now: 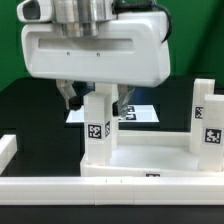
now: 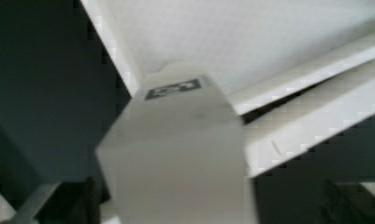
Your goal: Assemble desk
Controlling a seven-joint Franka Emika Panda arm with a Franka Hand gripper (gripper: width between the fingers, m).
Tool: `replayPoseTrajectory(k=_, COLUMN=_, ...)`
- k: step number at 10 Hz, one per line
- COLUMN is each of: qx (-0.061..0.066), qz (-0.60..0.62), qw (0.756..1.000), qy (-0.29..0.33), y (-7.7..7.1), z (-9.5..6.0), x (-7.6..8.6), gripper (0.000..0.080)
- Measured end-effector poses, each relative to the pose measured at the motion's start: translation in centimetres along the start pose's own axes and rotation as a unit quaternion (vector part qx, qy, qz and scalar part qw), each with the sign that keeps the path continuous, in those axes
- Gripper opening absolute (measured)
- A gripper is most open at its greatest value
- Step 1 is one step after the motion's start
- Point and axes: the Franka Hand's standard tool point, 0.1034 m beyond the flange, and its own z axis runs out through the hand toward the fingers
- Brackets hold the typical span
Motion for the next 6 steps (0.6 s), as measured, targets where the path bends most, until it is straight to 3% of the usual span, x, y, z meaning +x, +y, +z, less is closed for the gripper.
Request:
replayPoseTrajectory(k=3, qx=0.016, qz=-0.008, qw=1.0, qy=-0.023, y=-1.6, z=-5.8, x=-0.1, gripper=0.0648)
replayPoseTrajectory(k=6, qx=0.016, qz=-0.007, qw=1.0, qy=-0.017, y=-1.5, z=-5.2, x=0.1, gripper=0.0648)
